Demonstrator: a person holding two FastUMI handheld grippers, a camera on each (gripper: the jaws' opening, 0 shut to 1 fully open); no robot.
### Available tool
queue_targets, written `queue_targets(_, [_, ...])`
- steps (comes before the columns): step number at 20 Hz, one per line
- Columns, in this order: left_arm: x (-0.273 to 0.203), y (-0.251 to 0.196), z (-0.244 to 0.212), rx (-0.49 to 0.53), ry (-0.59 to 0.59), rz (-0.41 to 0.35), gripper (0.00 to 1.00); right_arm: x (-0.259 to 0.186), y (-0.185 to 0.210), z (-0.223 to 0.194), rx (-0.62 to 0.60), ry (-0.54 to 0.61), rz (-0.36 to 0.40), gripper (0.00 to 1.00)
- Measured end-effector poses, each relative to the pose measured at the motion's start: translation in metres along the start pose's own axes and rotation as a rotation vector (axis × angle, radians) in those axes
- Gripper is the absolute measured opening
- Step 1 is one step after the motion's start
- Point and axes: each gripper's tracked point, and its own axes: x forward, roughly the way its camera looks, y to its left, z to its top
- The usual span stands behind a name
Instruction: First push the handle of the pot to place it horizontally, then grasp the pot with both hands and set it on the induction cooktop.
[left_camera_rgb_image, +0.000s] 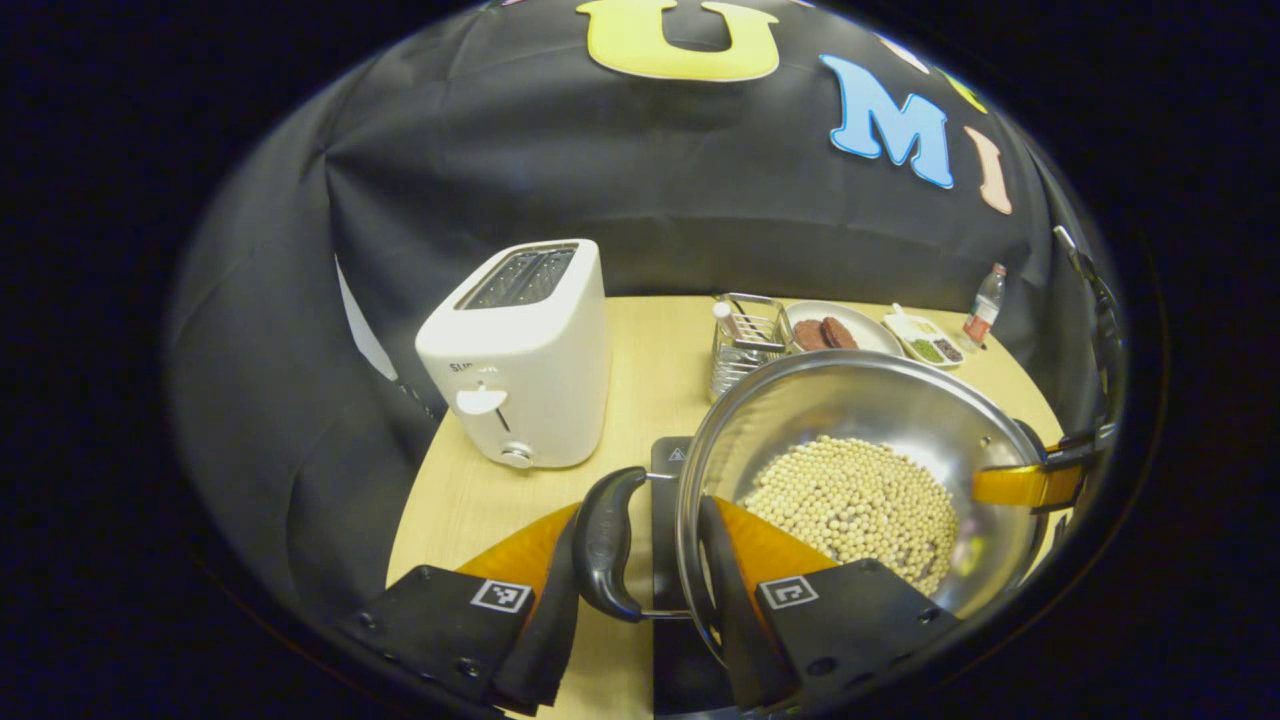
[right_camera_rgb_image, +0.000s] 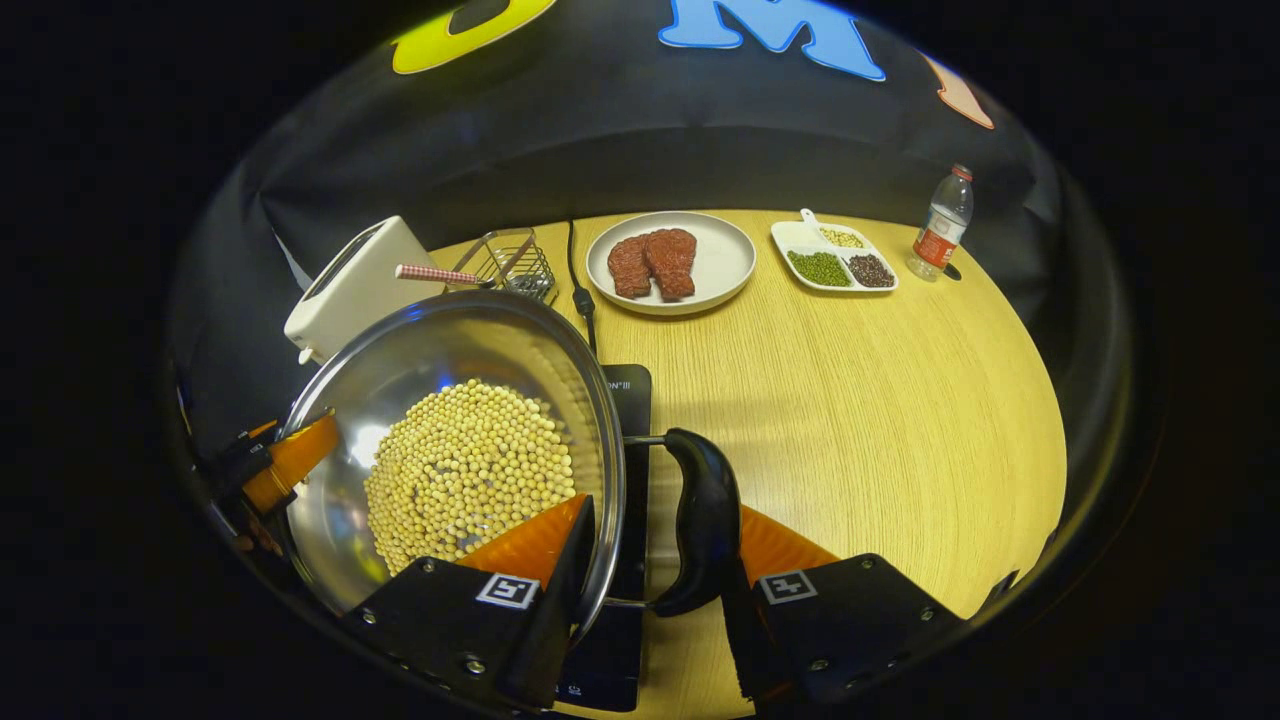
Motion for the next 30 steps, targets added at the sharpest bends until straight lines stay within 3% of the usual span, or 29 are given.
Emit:
queue_targets(2, [0.001,0.001,-0.001,0.001,0.001,0.000,0.69,0.002,0.000,-0.001,0.003,0.004,0.001,0.65])
queue_targets(6, [0.000,0.001,-0.004,0.000,0.013,0.003,0.65,0.008,0.000,-0.004,0.005,0.011,0.004,0.65])
queue_targets(22, [0.001,-0.001,-0.017,-0.061,0.008,0.007,0.66,0.020,-0.004,-0.008,0.014,0.023,0.026,0.65])
queue_targets(23, [0.000,0.000,-0.016,-0.058,0.004,0.009,0.70,0.020,-0.004,-0.009,0.015,0.022,0.027,0.65])
queue_targets(27, [-0.002,0.005,-0.007,-0.008,-0.028,0.042,0.72,0.018,-0.006,-0.006,0.009,0.004,0.026,0.66])
queue_targets(28, [-0.004,0.005,-0.003,0.001,-0.041,0.044,0.80,0.017,-0.006,-0.004,0.001,-0.009,0.027,0.66])
queue_targets(29, [-0.009,0.005,0.002,0.002,-0.046,0.043,0.82,0.013,-0.008,0.001,-0.011,-0.030,0.023,0.65])
queue_targets(30, [-0.010,0.005,0.003,0.000,-0.052,0.048,0.78,0.010,-0.010,0.006,-0.022,-0.052,0.024,0.70])
